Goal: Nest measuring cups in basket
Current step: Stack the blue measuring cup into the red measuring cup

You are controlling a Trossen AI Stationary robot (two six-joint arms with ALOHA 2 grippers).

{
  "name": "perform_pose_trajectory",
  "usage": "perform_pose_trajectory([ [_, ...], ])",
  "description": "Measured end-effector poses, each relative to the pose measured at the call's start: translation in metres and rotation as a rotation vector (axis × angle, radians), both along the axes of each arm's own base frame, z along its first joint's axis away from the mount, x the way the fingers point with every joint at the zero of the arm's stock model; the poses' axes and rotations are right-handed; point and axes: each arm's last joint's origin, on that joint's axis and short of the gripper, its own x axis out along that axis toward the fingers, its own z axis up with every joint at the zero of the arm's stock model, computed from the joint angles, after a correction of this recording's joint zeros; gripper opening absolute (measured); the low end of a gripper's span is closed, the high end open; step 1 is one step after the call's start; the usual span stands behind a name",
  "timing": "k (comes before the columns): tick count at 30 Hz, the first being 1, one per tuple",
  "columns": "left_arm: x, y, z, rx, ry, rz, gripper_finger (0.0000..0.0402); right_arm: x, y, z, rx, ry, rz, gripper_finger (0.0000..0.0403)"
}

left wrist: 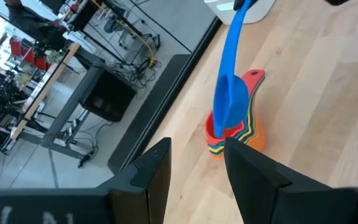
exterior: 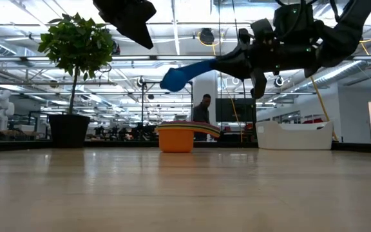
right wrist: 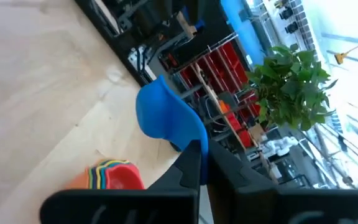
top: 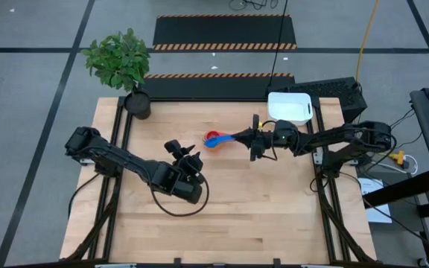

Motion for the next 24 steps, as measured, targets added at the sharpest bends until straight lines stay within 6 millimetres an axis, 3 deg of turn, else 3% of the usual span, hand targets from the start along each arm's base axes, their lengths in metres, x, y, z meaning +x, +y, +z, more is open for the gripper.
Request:
perform_pose_trajectory([
  [14,0.001,-0.001,0.0,0.003,-0.004,-0.007,0.0152,0.031,-0.023,-0.031,-0.004,0.083,-0.003,0.0],
  [24,0.001,0.0,0.0,0.004,-0.002,-0.008,0.0152,0.032,-0.032,-0.038,0.02,0.071,-0.033,0.0],
])
